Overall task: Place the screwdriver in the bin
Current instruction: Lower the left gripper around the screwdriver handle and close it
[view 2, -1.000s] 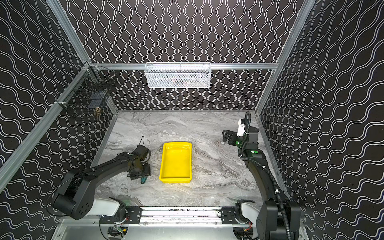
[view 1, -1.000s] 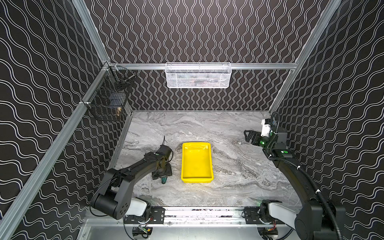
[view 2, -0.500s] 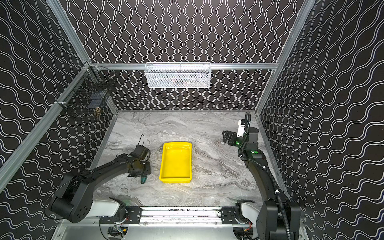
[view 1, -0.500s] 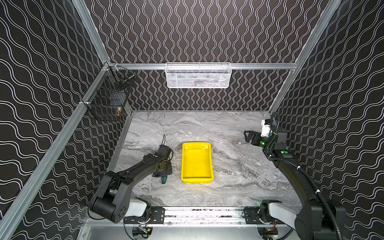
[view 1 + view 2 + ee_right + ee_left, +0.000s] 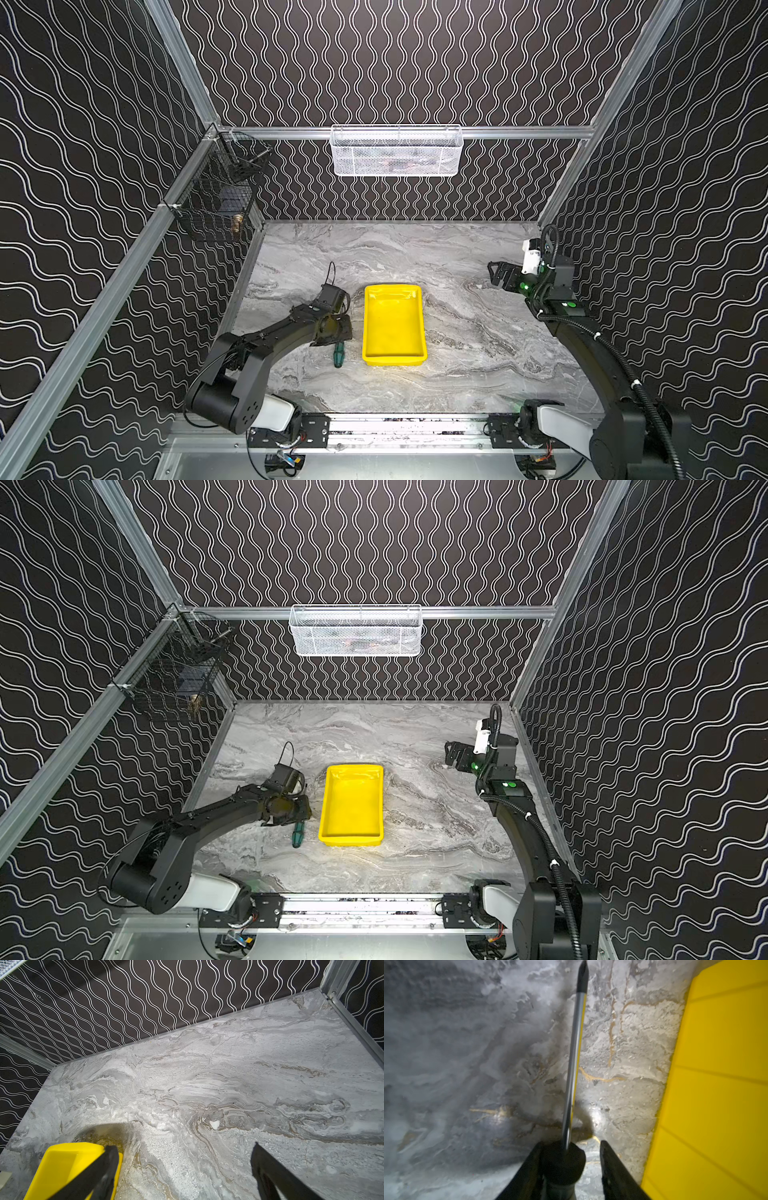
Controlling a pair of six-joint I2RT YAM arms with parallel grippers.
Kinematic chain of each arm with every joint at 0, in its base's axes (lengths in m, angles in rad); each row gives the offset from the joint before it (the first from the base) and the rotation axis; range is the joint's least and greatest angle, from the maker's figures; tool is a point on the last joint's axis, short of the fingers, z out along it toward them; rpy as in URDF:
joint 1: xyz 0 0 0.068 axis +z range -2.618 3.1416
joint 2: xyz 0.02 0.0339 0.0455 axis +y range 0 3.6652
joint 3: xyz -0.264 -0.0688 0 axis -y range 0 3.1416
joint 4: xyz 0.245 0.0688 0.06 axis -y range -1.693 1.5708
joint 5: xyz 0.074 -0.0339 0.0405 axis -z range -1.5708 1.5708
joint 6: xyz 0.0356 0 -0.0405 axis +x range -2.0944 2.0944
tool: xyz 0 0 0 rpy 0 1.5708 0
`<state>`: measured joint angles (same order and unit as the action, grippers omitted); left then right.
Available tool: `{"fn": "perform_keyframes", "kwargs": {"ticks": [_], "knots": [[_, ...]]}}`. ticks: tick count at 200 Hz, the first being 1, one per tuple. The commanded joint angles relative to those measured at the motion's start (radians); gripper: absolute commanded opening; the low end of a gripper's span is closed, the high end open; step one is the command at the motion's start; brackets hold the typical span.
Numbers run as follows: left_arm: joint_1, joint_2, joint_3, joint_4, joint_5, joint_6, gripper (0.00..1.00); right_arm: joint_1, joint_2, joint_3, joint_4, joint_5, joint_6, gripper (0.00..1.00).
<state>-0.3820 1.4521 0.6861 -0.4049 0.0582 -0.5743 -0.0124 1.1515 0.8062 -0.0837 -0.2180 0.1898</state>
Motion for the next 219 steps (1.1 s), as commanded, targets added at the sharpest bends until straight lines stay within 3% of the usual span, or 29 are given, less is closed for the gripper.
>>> {"fn": "perform_keyframes", "kwargs": {"ticks": [1, 70, 108, 157, 197, 219], "knots": [[-0.003, 0.011, 0.006, -0.167, -0.021, 0.018, 0.46, 0.002, -0.001, -0.001, 0.003, 0.006, -0.010, 0.99], [-0.025, -0.009, 0.021, -0.278, -0.058, 0.019, 0.45, 0.002, 0.001, 0.001, 0.005, 0.008, -0.010, 0.99], [-0.040, 0.038, 0.016, -0.241, -0.048, 0.013, 0.35, 0.002, 0.003, -0.001, 0.004, 0.003, -0.009, 0.99], [-0.049, 0.036, 0.031, -0.247, -0.064, 0.008, 0.10, 0.001, -0.009, -0.004, 0.004, 0.010, -0.012, 0.99], [-0.051, 0.003, 0.062, -0.283, -0.078, 0.008, 0.00, 0.002, -0.009, -0.004, 0.004, 0.008, -0.010, 0.99], [-0.052, -0.011, 0.077, -0.303, -0.083, 0.011, 0.00, 0.002, -0.008, -0.001, 0.003, 0.006, -0.010, 0.99]]}}
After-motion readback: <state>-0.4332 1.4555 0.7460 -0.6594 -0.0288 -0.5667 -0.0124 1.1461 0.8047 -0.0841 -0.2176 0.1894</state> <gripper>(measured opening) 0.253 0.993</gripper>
